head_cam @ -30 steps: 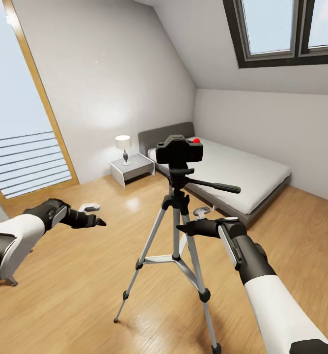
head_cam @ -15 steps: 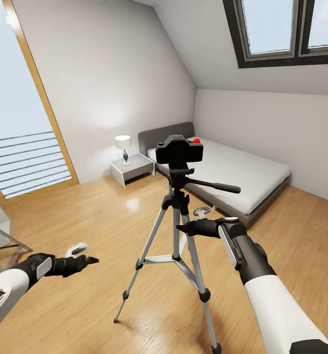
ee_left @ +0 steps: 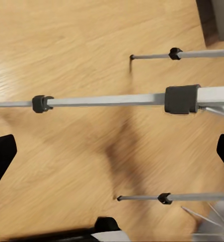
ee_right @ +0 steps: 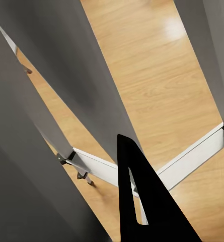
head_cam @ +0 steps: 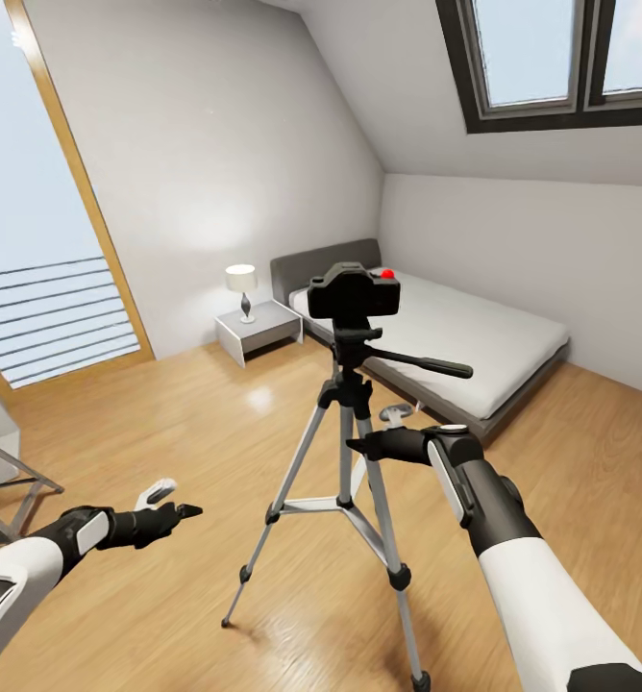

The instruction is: Attach the digital camera to the camera tripod in the bedroom.

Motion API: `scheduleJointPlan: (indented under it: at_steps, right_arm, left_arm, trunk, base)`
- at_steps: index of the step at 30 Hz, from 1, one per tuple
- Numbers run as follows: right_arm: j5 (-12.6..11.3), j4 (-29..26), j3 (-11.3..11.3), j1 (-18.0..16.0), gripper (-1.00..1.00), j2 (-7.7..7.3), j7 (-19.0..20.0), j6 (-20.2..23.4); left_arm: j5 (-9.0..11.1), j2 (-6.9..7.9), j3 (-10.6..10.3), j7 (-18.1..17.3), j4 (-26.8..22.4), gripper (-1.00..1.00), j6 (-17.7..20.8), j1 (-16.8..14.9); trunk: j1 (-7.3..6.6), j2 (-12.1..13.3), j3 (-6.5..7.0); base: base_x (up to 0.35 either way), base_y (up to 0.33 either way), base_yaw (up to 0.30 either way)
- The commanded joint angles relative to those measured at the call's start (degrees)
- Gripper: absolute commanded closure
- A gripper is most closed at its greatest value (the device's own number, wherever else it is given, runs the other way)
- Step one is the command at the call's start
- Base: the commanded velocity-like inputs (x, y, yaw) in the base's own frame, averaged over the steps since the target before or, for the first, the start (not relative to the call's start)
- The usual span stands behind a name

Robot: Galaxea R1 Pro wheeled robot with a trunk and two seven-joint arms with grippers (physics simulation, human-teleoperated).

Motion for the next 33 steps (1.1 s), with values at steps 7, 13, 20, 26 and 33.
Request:
scheduleJointPlan:
  at_steps: [7,13,20,26,33]
  right_arm:
    - [1.1,-0.3,0.0,0.0,1.00,-0.04,0.2,0.3]
    - [1.6,-0.5,0.1,0.0,1.00,-0.05,0.1,0.3]
    - [2.3,-0.6,0.1,0.0,-1.00,-0.05,0.2,0.3]
    - [3.9,-0.5,0.1,0.0,-1.00,-0.05,0.2,0.3]
    - [5.3,-0.5,0.1,0.0,-1.00,-0.05,0.2,0.3]
  left_arm:
    - [2.8,-0.41,-0.3,0.1,0.0,-1.00,0.3,0.6]
    - [4.7,-0.44,-0.4,0.2,0.0,-1.00,0.3,0.7]
    - [5.0,-0.45,-0.4,0.3,0.0,-1.00,0.3,0.7]
    - [5.0,-0.45,-0.4,0.3,0.0,-1.00,0.3,0.7]
    - [5.0,-0.45,-0.4,0.3,0.0,-1.00,0.3,0.7]
  trunk:
    - [0.04,-0.1,-0.13]
    - [0.04,-0.1,-0.13]
    - [0.04,-0.1,-0.13]
    - [0.04,-0.1,-0.13]
    - [0.04,-0.1,-0.13]
  base:
    - [0.000,0.000,0.000]
    - [0.000,0.000,0.000]
    - [0.000,0.000,0.000]
    - [0.000,0.000,0.000]
    - [0.000,0.000,0.000]
